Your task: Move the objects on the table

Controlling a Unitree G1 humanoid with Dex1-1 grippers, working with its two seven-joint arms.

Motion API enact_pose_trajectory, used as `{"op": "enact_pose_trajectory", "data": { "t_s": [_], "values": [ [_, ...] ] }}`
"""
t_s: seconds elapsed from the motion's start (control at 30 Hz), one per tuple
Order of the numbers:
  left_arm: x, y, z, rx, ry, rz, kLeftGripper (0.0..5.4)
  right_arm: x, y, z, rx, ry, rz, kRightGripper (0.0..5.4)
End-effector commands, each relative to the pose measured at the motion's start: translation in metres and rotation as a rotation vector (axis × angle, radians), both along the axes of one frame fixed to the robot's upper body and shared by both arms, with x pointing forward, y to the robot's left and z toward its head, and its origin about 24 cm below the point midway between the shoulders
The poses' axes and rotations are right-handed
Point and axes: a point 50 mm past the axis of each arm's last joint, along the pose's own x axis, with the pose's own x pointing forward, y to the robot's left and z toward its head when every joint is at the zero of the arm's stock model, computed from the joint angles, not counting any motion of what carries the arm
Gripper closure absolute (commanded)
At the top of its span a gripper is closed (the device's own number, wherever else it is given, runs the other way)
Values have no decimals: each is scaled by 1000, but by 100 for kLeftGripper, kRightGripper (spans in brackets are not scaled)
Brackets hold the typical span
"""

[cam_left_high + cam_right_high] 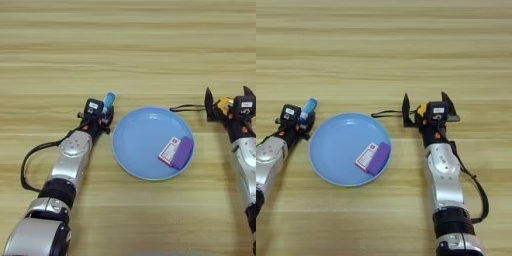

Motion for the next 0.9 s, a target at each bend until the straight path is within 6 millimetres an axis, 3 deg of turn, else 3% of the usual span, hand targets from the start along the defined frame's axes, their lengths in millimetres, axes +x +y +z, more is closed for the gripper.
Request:
{"op": "enact_pose_trajectory", "data": {
  "t_s": [0.03, 0.9],
  "values": [
    [0, -1, -3, 13, 22, -9, 233, -1, -1, -2, -3, 13, -7, 0],
    [6, 0, 7, -89, -34, -8, 11, -2, -1, -2, -6, 15, -6, 0]
  ]
}}
